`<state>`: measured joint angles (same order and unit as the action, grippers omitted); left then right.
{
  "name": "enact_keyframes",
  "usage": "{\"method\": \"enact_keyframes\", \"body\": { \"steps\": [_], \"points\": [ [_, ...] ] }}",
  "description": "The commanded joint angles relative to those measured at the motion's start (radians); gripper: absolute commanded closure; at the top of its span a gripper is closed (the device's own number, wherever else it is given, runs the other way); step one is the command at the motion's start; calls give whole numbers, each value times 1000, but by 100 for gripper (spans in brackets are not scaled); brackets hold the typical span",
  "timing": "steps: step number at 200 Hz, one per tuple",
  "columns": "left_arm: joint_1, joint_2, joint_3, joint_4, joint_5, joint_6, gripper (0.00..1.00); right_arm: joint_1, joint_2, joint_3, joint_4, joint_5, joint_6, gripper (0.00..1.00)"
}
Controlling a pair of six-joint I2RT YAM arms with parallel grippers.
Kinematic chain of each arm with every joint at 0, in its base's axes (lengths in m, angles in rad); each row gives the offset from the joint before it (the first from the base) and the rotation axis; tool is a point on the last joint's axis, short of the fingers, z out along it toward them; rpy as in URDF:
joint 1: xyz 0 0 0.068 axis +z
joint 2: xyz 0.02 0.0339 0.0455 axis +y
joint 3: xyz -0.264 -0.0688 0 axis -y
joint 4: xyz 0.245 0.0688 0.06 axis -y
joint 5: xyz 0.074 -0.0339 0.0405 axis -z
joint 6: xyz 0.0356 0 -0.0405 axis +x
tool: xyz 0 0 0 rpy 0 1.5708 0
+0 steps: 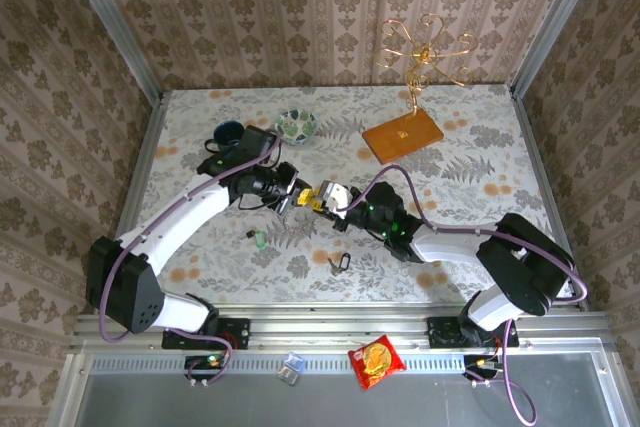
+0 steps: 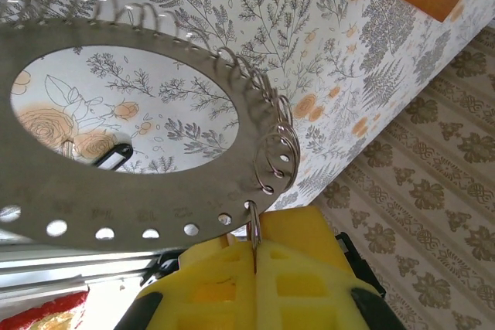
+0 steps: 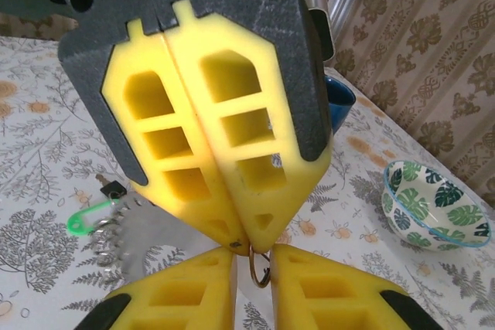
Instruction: Put the keys on the keyring
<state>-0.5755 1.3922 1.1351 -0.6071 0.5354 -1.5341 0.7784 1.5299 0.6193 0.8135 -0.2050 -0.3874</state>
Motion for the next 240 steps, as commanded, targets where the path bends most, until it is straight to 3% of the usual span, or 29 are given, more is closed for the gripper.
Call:
{"method": "enact_keyframes", "body": {
  "steps": [1, 29, 55, 70, 87, 97, 113, 128, 144, 171, 195, 219, 240],
  "points": [
    [-10, -39, -13, 16, 20, -60, 100, 14, 16, 11, 39, 39, -42, 82],
    [-21, -44, -27, 36, 26, -85, 100, 18, 18, 23, 39, 50, -52, 85],
    [-15, -62, -45, 71, 6, -81, 100, 20, 16, 24, 52, 83, -36, 100],
    [10, -91, -85, 163, -14, -83, 73, 18, 7, 19, 48, 87, -21, 100],
    [81, -125, -122, 269, -54, 5, 60, -5, -11, 3, 53, 52, 31, 100],
    [128, -148, -129, 302, -97, 112, 55, -26, -26, -3, 41, 8, 71, 100],
    [188, -190, -139, 377, -198, 404, 50, -58, -51, 5, -3, -79, 110, 100],
    [184, -233, -178, 469, -286, 740, 49, -84, -69, 25, -62, -161, 125, 100],
    [172, -278, -271, 606, -304, 1028, 50, -107, -86, 49, -126, -237, 136, 100],
    [160, -350, -486, 892, -192, 1488, 56, -123, -105, 82, -212, -318, 132, 100],
    [158, -366, -561, 909, -1, 1797, 56, -126, -119, 102, -269, -355, 118, 100],
    [155, -325, -544, 830, 221, 1964, 56, -127, -128, 129, -335, -384, 91, 100],
    [138, -283, -542, 830, 307, 2020, 57, -126, -131, 147, -384, -402, 61, 100]
  ]
}}
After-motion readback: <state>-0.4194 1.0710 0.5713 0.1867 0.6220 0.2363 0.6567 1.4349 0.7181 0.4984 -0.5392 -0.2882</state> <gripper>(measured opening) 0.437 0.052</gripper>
